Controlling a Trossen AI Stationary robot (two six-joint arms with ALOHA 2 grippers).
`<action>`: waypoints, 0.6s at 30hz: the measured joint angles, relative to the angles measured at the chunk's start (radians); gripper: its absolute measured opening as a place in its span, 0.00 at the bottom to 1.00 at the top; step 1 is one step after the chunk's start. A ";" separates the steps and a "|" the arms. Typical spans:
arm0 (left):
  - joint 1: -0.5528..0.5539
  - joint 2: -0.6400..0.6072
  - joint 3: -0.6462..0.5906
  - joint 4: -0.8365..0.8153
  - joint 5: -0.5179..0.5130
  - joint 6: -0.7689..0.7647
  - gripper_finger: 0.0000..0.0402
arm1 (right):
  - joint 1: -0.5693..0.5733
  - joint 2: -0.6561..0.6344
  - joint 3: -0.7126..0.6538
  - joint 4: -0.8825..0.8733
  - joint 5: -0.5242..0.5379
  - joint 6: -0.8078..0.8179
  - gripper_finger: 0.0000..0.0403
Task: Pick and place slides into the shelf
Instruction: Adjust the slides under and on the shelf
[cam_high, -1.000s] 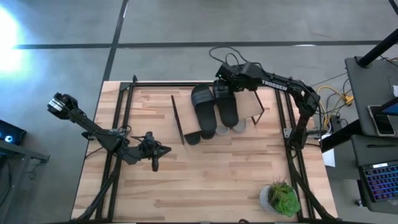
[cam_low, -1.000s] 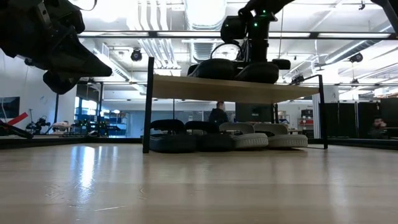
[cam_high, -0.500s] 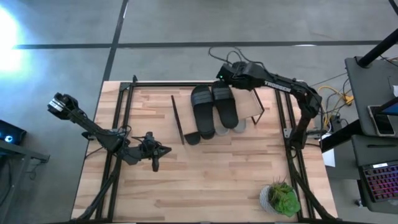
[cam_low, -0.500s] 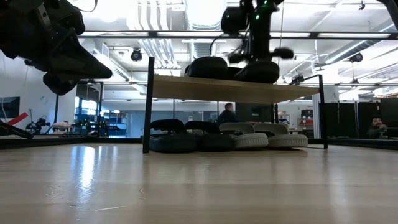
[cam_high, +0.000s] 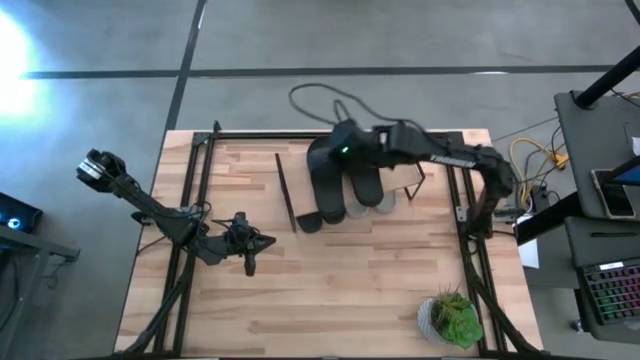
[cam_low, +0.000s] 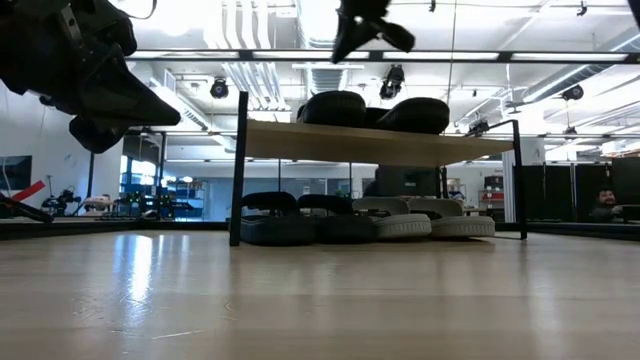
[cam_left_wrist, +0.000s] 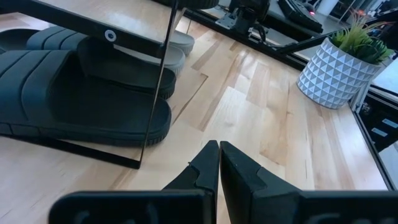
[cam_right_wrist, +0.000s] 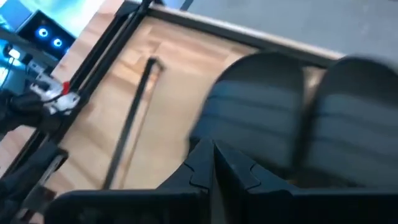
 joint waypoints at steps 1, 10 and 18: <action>0.000 0.000 0.000 0.000 0.000 0.000 0.00 | 0.021 0.022 0.016 0.001 -0.002 0.020 0.02; 0.000 0.000 0.001 0.000 0.000 -0.025 0.00 | 0.135 0.287 0.264 -0.114 -0.048 0.140 0.02; 0.000 0.000 -0.001 0.000 -0.001 -0.050 0.00 | 0.205 0.431 0.410 -0.236 -0.084 0.220 0.02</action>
